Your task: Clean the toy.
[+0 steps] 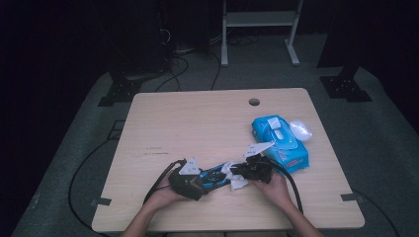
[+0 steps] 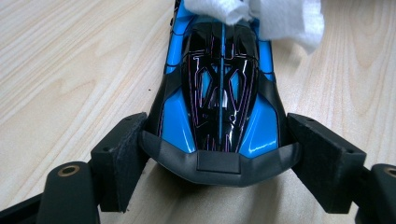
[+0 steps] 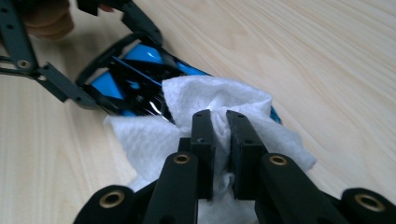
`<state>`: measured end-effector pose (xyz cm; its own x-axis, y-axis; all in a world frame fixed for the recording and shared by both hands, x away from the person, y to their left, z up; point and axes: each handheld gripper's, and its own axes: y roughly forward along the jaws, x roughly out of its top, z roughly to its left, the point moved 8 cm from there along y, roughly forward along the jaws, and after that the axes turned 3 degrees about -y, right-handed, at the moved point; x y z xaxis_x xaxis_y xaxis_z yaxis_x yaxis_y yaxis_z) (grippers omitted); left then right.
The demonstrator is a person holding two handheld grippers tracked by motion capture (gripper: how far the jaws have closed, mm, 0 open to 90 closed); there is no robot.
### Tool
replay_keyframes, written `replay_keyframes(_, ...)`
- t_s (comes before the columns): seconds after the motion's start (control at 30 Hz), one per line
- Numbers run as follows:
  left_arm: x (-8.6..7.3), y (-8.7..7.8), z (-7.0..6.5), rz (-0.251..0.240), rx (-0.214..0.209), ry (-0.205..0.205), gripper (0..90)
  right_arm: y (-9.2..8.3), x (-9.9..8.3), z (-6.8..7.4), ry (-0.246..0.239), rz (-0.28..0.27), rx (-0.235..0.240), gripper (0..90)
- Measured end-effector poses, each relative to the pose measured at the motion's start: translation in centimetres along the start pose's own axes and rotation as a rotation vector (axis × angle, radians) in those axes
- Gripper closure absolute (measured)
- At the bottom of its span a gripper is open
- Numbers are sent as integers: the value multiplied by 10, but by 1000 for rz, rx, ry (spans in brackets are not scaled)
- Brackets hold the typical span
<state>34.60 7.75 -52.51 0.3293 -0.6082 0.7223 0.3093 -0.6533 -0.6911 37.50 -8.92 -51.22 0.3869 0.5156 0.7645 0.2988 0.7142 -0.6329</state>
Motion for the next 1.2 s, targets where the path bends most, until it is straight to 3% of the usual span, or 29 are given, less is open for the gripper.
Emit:
replay_keyframes(0.13, 1, 1, 0, 3, 5, 6, 232, -1, 0, 1, -10, 1, -19, 812)
replay_keyframes(0.23, 2, 3, -1, -10, 5, -2, 232, 3, 6, 11, -18, -18, 17, 812)
replay_keyframes(0.37, 0, 1, 0, -1, 3, 9, 233, 7, 11, 18, -62, -23, 25, 811)
replay_keyframes(0.57, 2, 2, -1, -1, 4, 13, 234, 2, 5, 6, 7, -8, 10, 812)
replay_keyframes(0.63, 2, 3, -1, -1, 5, 13, 234, 4, 9, 12, -2, -19, 38, 813)
replay_keyframes(0.73, 0, 1, 0, 0, 1, 10, 232, 9, 17, 23, -75, -16, 29, 815)
replay_keyframes(0.8, 1, 2, -1, -4, 3, 12, 235, 11, 23, 31, -48, -46, 101, 817)
replay_keyframes(0.83, 2, 3, -1, -4, 4, 11, 235, 14, 26, 35, -53, -47, 109, 817)
replay_keyframes(0.93, 3, 4, -1, -4, 5, 11, 235, 28, 29, 52, -107, -20, 145, 816)
replay_keyframes(1.03, 2, 3, -1, -4, 4, 12, 236, 33, 30, 58, -168, 8, 126, 817)
replay_keyframes(1.1, 3, 3, -1, -5, 4, 12, 236, 27, 31, 48, -163, 14, 87, 819)
replay_keyframes(1.2, 3, 3, -2, -5, 4, 12, 236, 24, 31, 43, -139, 16, 79, 820)
